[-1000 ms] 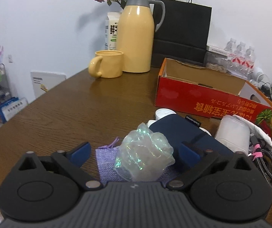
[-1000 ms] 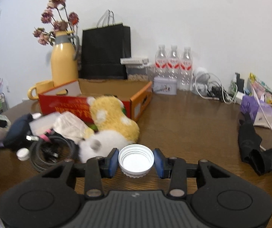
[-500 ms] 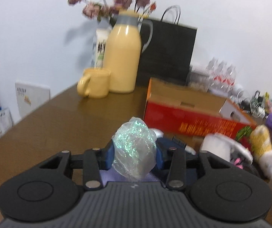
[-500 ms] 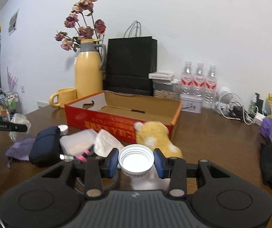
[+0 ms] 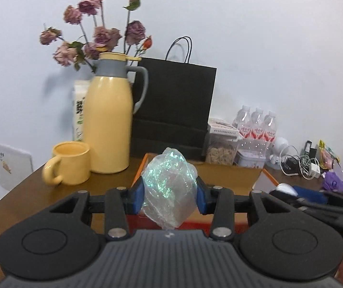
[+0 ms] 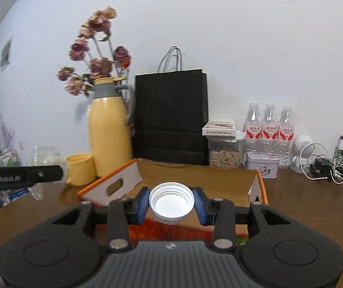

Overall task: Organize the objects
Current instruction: 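Carry the plastic bag and cap into the cardboard box and release both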

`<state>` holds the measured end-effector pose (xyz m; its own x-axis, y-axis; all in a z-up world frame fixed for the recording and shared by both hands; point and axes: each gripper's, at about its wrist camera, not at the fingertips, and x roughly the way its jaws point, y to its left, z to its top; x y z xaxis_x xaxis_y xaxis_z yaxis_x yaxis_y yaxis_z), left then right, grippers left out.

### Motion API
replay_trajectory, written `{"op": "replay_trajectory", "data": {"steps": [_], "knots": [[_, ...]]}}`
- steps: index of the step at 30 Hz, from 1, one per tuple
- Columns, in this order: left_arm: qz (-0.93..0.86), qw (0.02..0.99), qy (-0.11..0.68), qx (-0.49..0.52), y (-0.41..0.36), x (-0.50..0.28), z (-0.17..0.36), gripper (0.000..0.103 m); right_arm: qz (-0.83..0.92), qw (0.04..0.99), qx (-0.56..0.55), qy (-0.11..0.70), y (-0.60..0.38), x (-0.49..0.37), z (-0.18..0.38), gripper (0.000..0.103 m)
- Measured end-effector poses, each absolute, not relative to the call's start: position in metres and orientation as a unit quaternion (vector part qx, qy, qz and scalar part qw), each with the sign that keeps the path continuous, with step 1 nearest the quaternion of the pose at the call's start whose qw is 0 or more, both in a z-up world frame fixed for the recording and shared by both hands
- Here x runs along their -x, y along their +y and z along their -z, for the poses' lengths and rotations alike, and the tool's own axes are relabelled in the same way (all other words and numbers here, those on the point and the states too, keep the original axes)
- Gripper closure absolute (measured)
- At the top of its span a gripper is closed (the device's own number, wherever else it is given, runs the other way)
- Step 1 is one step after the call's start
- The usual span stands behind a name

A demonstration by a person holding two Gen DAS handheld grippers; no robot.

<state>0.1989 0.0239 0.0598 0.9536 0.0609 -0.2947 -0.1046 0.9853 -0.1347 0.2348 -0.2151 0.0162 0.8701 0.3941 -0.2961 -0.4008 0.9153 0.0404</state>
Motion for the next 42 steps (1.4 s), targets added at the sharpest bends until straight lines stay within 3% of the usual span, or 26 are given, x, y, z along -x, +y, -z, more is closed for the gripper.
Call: {"op": "replay_trajectory", "data": {"steps": [8, 18, 21, 22, 23, 24, 25, 26, 29, 42], "knots": [[-0.064, 0.982, 0.165, 0.064, 0.001, -0.270, -0.048, 0.061, -0.140, 0.975, 0.009, 0.175, -0.195, -0.303, 0.003, 0.064], [-0.083, 0.973, 0.212, 0.048, -0.003, -0.308, -0.016, 0.060, -0.104, 0.972, 0.048, 0.203, -0.189, -0.326, 0.028, 0.064], [-0.080, 0.973, 0.214, 0.036, -0.006, -0.304, -0.013, 0.048, -0.101, 0.969, 0.047, 0.221, -0.190, -0.331, 0.034, 0.064], [-0.079, 0.974, 0.211, 0.034, -0.007, -0.303, -0.013, 0.034, -0.099, 0.968, 0.045, 0.226, -0.190, -0.331, 0.034, 0.063], [-0.078, 0.975, 0.206, 0.032, -0.007, -0.301, -0.014, 0.020, -0.099, 0.967, 0.043, 0.230, -0.191, -0.329, 0.036, 0.054], [-0.078, 0.976, 0.200, 0.030, -0.008, -0.299, -0.014, 0.015, -0.098, 0.966, 0.040, 0.234, -0.192, -0.330, 0.037, 0.046], [-0.080, 0.977, 0.194, 0.029, -0.009, -0.297, -0.015, 0.004, -0.097, 0.966, 0.036, 0.236, -0.193, -0.329, 0.037, 0.030], [-0.082, 0.979, 0.186, 0.029, -0.009, -0.295, -0.017, 0.000, -0.097, 0.967, 0.033, 0.235, -0.194, -0.328, 0.036, 0.015], [-0.087, 0.980, 0.177, 0.033, -0.010, -0.293, -0.020, 0.000, -0.094, 0.969, 0.029, 0.225, -0.194, -0.324, 0.034, 0.000], [-0.070, 0.988, 0.130, 0.051, -0.011, -0.260, -0.053, 0.000, -0.116, 0.974, 0.026, 0.194, -0.194, -0.298, 0.005, 0.000]]}}
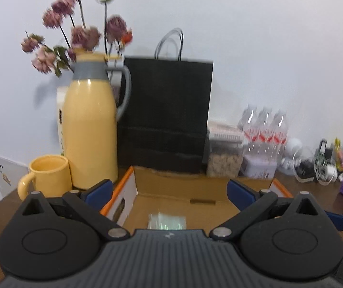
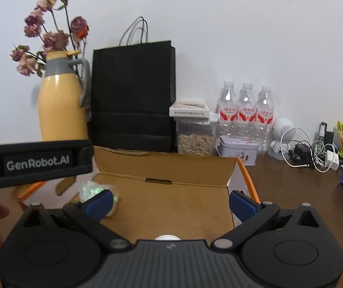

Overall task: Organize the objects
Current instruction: 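Carry the plastic bag and cap into the cardboard box and release both, then move both tools back toward the remaining items on the table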

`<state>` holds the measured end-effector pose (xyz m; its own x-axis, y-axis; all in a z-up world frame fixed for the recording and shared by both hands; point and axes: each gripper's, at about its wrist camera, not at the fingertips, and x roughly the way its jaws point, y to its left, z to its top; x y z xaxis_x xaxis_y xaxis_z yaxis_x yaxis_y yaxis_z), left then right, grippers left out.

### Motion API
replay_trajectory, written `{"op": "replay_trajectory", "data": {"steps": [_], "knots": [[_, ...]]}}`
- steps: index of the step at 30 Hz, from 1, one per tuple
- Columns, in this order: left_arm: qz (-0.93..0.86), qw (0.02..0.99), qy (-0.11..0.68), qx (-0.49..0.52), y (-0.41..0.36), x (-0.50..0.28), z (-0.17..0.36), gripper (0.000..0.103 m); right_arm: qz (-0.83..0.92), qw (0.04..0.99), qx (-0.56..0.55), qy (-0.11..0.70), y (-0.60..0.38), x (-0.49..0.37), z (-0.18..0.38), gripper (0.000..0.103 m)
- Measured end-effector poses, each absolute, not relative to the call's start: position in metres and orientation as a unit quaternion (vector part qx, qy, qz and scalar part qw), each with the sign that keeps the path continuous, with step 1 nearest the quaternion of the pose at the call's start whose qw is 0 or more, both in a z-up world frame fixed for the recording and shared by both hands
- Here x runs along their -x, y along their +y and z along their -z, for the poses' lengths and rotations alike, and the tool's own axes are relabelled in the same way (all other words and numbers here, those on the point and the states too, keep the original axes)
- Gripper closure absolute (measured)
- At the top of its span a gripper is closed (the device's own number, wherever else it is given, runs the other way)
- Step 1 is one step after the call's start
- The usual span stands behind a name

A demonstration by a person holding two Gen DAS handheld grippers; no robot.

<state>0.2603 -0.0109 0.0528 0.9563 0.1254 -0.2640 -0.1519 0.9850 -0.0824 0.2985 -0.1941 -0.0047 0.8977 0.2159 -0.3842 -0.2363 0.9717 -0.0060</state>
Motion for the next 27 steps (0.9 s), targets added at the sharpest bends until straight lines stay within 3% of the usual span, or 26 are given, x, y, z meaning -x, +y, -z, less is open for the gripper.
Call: {"op": "replay_trajectory", "data": {"steps": [13, 27], "knots": [[-0.071, 0.991, 0.103, 0.045, 0.004, -0.184, -0.093, 0.000, -0.128, 0.977, 0.037, 0.168, -0.212, -0.225, -0.023, 0.000], [-0.105, 0.975, 0.192, 0.026, 0.046, -0.113, -0.046, 0.000, -0.119, 0.972, 0.049, 0.198, -0.257, -0.143, -0.002, 0.000]]}}
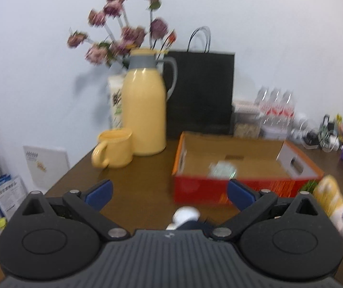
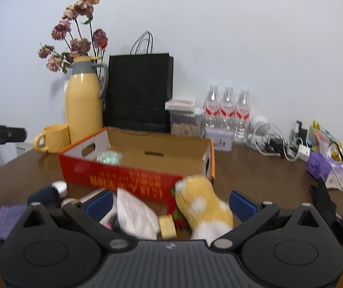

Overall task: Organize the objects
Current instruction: 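Move both tools back toward the remaining items on the table, then grasp the navy pouch with the left gripper while the right gripper grasps the braided cable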

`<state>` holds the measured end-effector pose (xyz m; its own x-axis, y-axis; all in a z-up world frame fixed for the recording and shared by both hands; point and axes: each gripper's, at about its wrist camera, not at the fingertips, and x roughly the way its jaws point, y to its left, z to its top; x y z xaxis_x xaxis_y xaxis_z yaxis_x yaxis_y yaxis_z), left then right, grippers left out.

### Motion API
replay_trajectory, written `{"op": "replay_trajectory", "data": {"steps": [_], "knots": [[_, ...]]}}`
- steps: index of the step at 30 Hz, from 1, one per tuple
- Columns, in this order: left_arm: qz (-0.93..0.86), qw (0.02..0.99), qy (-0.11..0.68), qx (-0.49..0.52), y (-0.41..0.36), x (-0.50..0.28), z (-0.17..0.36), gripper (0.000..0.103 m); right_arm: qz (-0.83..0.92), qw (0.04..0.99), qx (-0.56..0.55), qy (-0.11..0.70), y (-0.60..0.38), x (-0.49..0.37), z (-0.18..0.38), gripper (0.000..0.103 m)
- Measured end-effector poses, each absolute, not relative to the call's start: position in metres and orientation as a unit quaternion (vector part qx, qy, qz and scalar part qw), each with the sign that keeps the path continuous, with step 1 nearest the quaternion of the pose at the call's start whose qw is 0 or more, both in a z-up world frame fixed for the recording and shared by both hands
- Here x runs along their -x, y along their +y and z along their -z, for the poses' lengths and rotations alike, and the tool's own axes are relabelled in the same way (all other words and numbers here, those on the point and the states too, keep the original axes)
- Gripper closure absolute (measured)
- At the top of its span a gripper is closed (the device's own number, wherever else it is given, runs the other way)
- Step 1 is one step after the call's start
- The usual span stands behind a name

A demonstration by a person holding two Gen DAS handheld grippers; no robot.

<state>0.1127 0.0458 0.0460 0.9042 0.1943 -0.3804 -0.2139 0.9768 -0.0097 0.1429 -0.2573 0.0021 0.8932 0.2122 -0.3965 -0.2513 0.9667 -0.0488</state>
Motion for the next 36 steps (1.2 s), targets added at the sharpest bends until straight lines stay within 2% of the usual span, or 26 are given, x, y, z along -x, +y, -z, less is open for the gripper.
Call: {"op": "replay_trajectory", "data": {"steps": [12, 29, 31, 32, 36], "knots": [[-0.108, 0.953, 0.282, 0.034, 0.070, -0.075, 0.014, 0.000, -0.148, 0.952, 0.060, 0.260, -0.257, -0.111, 0.042, 0.000], [-0.104, 0.951, 0.289, 0.040, 0.071, -0.074, 0.016, 0.000, -0.195, 0.919, 0.015, 0.343, -0.222, -0.187, 0.069, 0.000], [-0.104, 0.951, 0.288, 0.040, 0.071, -0.074, 0.016, 0.000, -0.196, 0.920, 0.002, 0.339, -0.222, -0.187, 0.071, 0.004], [-0.106, 0.951, 0.288, 0.041, 0.071, -0.074, 0.016, 0.000, -0.200, 0.920, 0.000, 0.338, -0.223, -0.187, 0.070, 0.014], [-0.104, 0.952, 0.286, 0.042, 0.070, -0.073, 0.014, 0.000, -0.207, 0.922, -0.006, 0.329, -0.226, -0.183, 0.069, 0.014]]}}
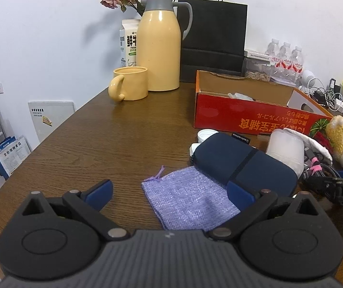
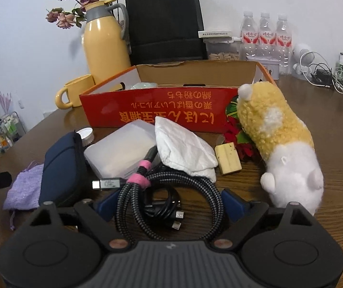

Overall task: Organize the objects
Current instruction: 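Grasp the navy pouch with the left gripper while the right gripper grasps the braided cable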

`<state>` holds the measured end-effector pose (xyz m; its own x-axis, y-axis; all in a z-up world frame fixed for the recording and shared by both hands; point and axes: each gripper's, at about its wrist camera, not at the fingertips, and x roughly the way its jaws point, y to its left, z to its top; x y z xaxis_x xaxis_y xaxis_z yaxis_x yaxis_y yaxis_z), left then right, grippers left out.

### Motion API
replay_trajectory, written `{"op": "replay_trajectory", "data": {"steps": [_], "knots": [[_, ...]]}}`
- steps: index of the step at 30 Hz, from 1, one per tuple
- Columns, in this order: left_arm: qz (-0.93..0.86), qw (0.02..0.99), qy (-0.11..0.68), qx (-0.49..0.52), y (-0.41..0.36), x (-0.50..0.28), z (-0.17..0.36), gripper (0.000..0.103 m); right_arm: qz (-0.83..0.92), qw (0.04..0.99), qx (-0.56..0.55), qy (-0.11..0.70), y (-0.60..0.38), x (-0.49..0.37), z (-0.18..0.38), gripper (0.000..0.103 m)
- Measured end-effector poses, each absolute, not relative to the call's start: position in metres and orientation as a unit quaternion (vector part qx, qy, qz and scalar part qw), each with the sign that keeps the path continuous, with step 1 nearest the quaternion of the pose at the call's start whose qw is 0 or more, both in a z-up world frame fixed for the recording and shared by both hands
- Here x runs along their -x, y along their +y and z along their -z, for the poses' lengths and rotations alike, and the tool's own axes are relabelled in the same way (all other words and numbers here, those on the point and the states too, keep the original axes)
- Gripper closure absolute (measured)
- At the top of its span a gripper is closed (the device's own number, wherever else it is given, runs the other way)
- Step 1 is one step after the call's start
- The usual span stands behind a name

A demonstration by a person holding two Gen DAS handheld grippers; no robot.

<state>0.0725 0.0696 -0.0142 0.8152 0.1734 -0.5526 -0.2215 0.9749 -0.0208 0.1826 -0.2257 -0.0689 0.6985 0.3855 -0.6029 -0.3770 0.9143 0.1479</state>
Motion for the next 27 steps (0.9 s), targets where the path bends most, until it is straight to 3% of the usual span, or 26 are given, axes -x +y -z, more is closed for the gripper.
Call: {"op": "replay_trajectory", "data": {"steps": [16, 27], "knots": [[-0.073, 0.944, 0.309, 0.087, 0.031, -0.110, 0.007, 0.000, -0.215, 0.954, 0.027, 0.207, -0.235, -0.132, 0.041, 0.017], [-0.169, 0.915, 0.331, 0.158, 0.023, -0.162, 0.018, 0.000, -0.204, 0.960, 0.041, 0.186, -0.245, -0.146, 0.033, 0.017]]}}
